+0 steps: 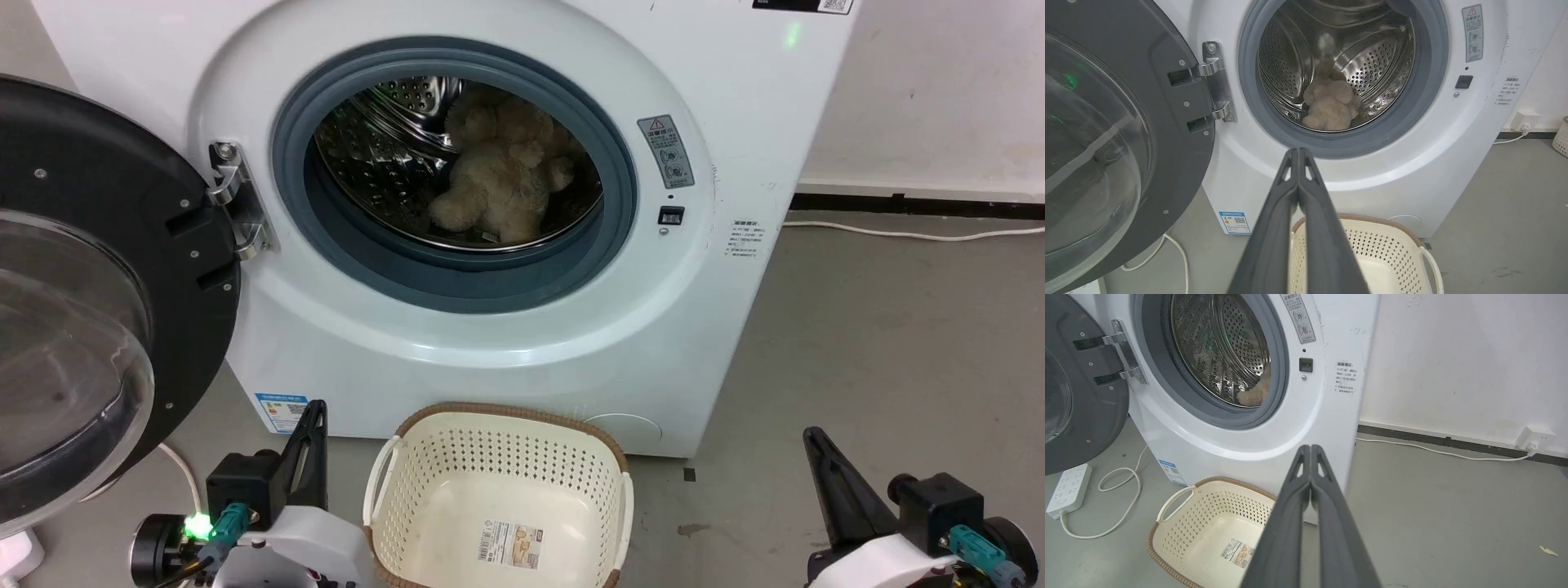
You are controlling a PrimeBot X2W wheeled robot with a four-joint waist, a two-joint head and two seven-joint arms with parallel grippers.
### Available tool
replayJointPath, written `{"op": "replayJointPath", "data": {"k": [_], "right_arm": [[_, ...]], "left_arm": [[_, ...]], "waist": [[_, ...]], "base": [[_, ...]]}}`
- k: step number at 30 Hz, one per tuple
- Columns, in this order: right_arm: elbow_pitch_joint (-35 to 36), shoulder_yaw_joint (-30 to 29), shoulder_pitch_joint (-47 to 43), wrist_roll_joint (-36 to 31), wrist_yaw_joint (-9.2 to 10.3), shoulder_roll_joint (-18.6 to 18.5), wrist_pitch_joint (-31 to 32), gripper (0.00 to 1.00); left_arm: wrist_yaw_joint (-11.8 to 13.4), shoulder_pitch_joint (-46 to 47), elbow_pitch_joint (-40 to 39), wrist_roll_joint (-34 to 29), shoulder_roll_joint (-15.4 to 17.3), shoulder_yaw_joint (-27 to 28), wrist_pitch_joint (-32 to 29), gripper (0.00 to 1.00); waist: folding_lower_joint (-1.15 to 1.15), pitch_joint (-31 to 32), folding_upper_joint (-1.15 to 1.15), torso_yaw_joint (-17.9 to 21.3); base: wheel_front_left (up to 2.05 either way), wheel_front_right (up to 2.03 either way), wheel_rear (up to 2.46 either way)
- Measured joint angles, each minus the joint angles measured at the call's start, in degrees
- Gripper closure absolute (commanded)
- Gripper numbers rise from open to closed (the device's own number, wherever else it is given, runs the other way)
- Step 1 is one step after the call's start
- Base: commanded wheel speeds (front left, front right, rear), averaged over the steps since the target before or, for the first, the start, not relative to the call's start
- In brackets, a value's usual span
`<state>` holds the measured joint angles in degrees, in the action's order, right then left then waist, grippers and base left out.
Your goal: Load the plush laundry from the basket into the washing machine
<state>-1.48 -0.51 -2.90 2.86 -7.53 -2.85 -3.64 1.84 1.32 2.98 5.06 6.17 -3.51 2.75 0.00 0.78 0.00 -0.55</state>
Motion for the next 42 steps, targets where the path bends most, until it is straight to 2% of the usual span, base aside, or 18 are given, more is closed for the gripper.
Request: {"op": "replayJointPath", "data": {"k": [30, 42], "right_arm": [[1.09, 0.43, 2.01, -2.42, 0.0, 0.0, 3.39, 1.0], [1.22, 0.48, 2.25, -2.42, 0.0, 0.0, 3.61, 1.0]], "left_arm": [[-1.54, -0.24, -2.57, -4.54, -3.14, 3.07, -2.6, 1.0], [-1.59, -0.27, -2.69, -4.97, -3.24, 3.44, -2.74, 1.0]], "waist": [[0.0, -0.78, 0.0, 0.54], [0.0, -0.79, 0.0, 0.55]], "base": [[0.0, 0.0, 0.0], [0.0, 0.0, 0.0]]}}
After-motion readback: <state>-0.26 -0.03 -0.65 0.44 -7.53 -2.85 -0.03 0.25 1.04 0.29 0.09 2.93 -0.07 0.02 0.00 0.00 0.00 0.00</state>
